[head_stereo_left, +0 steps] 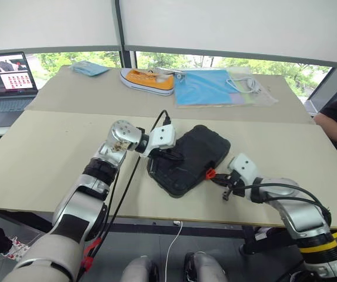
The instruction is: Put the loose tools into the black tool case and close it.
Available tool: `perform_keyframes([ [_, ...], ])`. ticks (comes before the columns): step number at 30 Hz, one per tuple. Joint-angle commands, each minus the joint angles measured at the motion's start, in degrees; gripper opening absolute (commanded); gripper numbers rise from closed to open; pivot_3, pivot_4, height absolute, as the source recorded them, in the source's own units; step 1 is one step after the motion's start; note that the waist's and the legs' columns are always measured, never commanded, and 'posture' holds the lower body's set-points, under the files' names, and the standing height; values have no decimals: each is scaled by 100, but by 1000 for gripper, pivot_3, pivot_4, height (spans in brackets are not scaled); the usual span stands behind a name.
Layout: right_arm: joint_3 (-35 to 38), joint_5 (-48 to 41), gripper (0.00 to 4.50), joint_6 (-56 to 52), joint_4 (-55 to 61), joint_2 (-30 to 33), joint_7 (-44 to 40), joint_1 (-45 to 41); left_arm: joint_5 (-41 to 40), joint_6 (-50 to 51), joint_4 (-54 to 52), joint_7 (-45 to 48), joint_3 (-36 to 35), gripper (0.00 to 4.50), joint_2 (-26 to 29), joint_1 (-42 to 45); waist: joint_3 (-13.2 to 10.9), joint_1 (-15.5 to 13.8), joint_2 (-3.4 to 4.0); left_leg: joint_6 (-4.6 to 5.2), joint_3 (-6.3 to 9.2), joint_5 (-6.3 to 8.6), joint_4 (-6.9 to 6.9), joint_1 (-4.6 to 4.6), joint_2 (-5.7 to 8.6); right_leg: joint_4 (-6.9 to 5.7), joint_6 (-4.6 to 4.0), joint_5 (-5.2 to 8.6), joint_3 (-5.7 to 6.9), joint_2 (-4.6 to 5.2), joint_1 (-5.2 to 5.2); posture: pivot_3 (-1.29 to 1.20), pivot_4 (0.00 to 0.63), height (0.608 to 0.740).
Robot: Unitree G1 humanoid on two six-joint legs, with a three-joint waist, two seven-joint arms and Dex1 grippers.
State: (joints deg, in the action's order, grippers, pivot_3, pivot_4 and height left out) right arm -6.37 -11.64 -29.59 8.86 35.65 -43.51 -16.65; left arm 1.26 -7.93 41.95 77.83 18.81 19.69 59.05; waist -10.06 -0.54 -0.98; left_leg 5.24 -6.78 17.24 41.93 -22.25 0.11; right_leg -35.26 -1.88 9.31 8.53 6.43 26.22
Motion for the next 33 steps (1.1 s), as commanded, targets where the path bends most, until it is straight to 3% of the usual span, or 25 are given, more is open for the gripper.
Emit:
perform_keyframes([
  [1, 134, -71, 0, 59, 311, -110, 93, -186, 430, -285, 187, -59, 340, 68, -13, -193, 1, 12, 1, 0, 0, 0, 0, 0, -1, -1, 0, 0, 0, -1, 0, 0, 150, 718],
  [9, 752, -662, 0, -577, 1068, -46, 117, -394, 1360, -1872, 797, -754, 859, 68, 129, -97, 3, 13, 2, 0, 0, 1, 0, 7, -2, -7, -7, -6, -3, 5, -1, 0, 150, 718],
  [19, 537, -649, 0, -765, 1038, -157, 208, -422, 1218, -1843, 1273, -830, 625, 68, -117, 64, 100, -43, 3, 37, 6, 22, -6, 26, -9, -8, -7, -13, 6, 3, -14, 0, 150, 718],
  [26, 1134, -894, 0, -938, 1350, 541, -31, -15, 1036, -1631, 1307, -768, 379, 68, 72, 58, 102, -24, 7, 22, -5, 13, -5, 10, -3, 10, -8, -14, 0, 6, -8, 0, 150, 718],
  [33, 699, -495, 0, -606, 951, 705, -74, 326, 1060, -1623, 1291, -797, 378, 68, 76, 43, 105, 5, 6, 28, -5, 18, -9, 19, -7, 10, -7, -14, 1, 4, -10, 0, 150, 718],
])
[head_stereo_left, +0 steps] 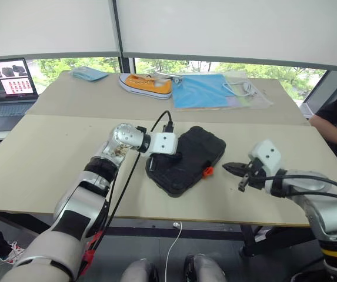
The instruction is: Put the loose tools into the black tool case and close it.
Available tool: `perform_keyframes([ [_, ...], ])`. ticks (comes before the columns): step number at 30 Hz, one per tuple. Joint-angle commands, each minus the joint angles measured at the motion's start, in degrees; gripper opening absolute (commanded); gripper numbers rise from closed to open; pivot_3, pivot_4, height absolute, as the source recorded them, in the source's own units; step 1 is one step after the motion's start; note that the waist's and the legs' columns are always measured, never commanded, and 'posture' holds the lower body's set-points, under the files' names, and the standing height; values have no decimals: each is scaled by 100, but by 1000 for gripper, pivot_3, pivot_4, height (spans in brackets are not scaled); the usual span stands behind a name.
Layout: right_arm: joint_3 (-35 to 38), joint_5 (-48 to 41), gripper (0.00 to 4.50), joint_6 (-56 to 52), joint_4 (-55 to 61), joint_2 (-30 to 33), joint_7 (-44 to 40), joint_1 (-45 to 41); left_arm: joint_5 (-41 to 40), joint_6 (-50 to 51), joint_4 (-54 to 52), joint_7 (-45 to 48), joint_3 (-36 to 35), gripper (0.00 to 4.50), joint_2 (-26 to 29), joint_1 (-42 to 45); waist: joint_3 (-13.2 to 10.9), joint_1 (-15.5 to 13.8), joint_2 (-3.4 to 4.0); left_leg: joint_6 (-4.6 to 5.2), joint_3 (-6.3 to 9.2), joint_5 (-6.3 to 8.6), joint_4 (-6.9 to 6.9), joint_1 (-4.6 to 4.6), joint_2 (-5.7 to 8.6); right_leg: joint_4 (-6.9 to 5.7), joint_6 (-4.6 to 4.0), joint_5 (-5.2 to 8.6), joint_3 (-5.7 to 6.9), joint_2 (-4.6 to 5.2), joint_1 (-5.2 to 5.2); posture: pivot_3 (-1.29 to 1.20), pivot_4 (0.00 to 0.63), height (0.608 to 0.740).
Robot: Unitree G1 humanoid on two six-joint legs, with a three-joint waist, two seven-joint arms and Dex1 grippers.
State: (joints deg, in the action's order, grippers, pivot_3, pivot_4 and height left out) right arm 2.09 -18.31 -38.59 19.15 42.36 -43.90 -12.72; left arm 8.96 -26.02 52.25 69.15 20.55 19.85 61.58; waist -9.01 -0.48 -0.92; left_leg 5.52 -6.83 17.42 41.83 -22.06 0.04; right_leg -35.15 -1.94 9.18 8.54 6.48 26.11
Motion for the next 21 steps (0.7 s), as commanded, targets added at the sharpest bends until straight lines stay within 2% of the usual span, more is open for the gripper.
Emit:
perform_keyframes([
  [1, -229, 214, 0, 333, -151, -12, -18, -115, 292, 187, 262, 68, 205, 68, 56, -203, 0, -2, 0, 1, 0, 1, 0, -1, 0, 0, 0, 0, 0, 0, 2, 0, 150, 718],
  [6, -692, 296, 0, 330, -376, -532, 117, -768, 340, 126, 312, 31, 243, 68, 14, -135, 0, -6, 0, -3, 0, -2, 0, -3, 1, 0, 0, 0, -2, 0, 4, 0, 150, 718],
  [11, -705, 236, 0, 192, -450, -878, 183, -1207, 346, 111, 377, 1, 261, 68, -72, -83, -1, 51, -1, -6, 0, -4, 0, -5, -1, 1, 0, 0, -2, 0, 5, 0, 150, 718],
  [21, -466, 224, 0, 103, -220, -421, -91, -798, 277, 148, 430, -24, 144, 68, 6, -184, 1, -15, 3, -5, 2, -3, 0, -8, 0, 3, -1, 0, 0, 1, 7, 0, 150, 718],
])
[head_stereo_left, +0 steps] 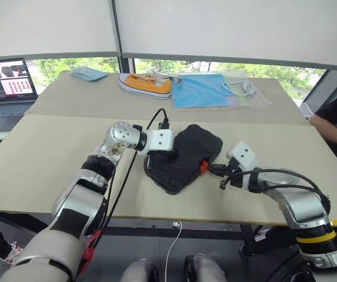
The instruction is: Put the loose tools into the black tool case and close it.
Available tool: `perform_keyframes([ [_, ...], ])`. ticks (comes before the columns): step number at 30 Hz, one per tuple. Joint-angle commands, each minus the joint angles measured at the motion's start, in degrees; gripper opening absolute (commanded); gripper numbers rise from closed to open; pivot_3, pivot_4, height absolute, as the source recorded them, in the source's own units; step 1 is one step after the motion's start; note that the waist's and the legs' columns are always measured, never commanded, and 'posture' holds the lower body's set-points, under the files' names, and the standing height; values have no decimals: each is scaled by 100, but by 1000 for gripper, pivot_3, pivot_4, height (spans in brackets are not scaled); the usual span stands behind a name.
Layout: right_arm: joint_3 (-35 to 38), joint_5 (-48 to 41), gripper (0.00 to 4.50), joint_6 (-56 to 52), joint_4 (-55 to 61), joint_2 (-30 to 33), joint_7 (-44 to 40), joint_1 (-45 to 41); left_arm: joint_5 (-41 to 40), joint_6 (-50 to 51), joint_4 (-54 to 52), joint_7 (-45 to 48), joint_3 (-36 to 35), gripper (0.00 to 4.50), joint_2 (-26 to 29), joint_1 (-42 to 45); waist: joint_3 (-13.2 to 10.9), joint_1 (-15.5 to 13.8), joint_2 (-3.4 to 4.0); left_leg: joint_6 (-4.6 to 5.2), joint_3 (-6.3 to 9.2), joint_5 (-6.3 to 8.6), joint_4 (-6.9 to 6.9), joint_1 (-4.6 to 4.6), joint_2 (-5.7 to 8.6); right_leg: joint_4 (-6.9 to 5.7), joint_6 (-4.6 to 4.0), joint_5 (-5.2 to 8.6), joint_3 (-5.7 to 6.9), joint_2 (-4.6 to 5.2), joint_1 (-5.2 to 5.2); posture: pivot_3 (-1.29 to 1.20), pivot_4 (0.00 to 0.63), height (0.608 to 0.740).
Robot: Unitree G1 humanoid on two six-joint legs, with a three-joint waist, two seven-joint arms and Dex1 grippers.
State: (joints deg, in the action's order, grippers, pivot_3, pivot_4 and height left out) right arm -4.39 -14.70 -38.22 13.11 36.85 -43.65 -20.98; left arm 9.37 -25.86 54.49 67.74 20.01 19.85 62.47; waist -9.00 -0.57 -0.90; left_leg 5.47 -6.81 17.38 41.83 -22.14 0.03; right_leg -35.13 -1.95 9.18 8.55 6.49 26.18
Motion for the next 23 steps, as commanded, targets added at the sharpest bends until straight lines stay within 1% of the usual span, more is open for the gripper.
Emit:
perform_keyframes([
  [1, 267, -227, 0, 12, 468, 210, -194, 100, 150, 260, 169, 163, 124, 68, 35, -296, 1, -10, 1, 1, 0, 1, 0, 0, 1, 2, -1, 0, 0, 0, 0, 0, 150, 718],
  [2, 419, -364, 0, -78, 573, 304, -287, 178, -44, 521, 99, 261, -34, 68, 77, -314, 1, -11, 1, 1, 0, 1, 0, -1, 1, 3, -1, 1, -1, 0, -1, 0, 150, 718],
  [3, 593, -514, 585, -159, 684, 412, -405, 257, -277, 834, 7, 386, -223, 557, 142, -331, 0, -12, 1, 2, 0, 2, 0, -4, 1, 5, -1, 1, 0, 0, 0, 0, 150, 718],
  [4, 777, -687, 726, -190, 798, 535, -550, 357, -507, 1156, -133, 531, -410, 672, 253, -374, 0, -12, 1, 3, 0, 2, 0, -10, 1, 7, -1, 1, 0, 0, 4, 0, 150, 718],
  [7, 1314, -1232, 1738, -308, 1115, 939, -995, 634, -993, 1855, -778, 896, -838, 1713, 770, -691, -2, 57, 4, 2, -2, 3, -1, -14, 0, 9, -1, 1, 1, -3, 10, 0, 150, 718],
  [9, 1719, -1503, 2521, -299, 1158, 1303, -1363, 842, -1407, 2499, -1517, 1132, -1191, 2545, 1246, -1063, -4, 118, 6, -7, -2, 7, -7, -7, -3, 8, -8, 5, 2, -7, 10, 0, 150, 718],
  [10, 1905, -1594, 2807, -273, 1110, 1465, -1522, 936, -1610, 2861, -1892, 1203, -1350, 2881, 1453, -1241, -5, 132, 6, -10, -2, 8, -12, -7, -4, 8, -10, 7, 2, -8, 11, 0, 150, 718],
  [13, 2524, -1843, 3746, -302, 626, 1984, -2002, 1078, -2431, 4226, -3119, 1455, -2007, 3857, 2266, -1783, -19, 122, 7, -16, 0, 10, -18, -3, -7, 6, -12, 16, 2, -11, 11, 0, 150, 718],
  [14, 2732, -1919, 4129, -284, 384, 2166, -2238, 1136, -2694, 4656, -3448, 1528, -2257, 4253, 2578, -1971, -35, 110, 9, -16, 1, 10, -18, -6, -6, 7, -11, 17, 2, -10, 12, 0, 150, 718],
  [15, 2879, -1967, 4467, -241, 167, 2310, -2446, 1185, -2901, 5008, -3706, 1574, -2454, 4500, 2829, -2134, -52, 99, 4, -16, 1, 10, -17, -11, -5, 9, -11, 17, 1, -8, 14, 0, 150, 718],
  [17, 3028, -1993, 4467, -92, -225, 2535, -2786, 1254, -3197, 5499, -4097, 1635, -2740, 4500, 3238, -2465, -60, 39, 1, -15, 4, 11, -13, -19, -3, 13, -10, 18, 1, -5, 17, 0, 150, 718],
  [19, 3036, -1986, 4467, 46, -524, 2677, -3040, 1221, -3315, 5660, -4295, 1646, -2917, 4500, 3538, -2822, -62, -19, 7, -12, 8, 15, -13, -14, 2, 16, -3, 23, 1, -1, 12, 0, 150, 718],
  [21, 3029, -1993, 4467, 141, -744, 2762, -3252, 1189, -3369, 5677, -4465, 1602, -3004, 4500, 3662, -3091, -66, -68, 16, -43, 8, 34, -13, -9, 6, 16, 2, 27, 1, 5, 7, 0, 150, 718],
  [23, 2963, -2082, 4467, 66, -879, 2773, -3337, 1056, -3316, 5499, -4526, 1506, -3014, 4500, 3633, -3286, -70, -93, 23, -53, 8, 40, -13, -12, 7, 15, 2, 27, 2, 8, 8, 0, 150, 718],
])
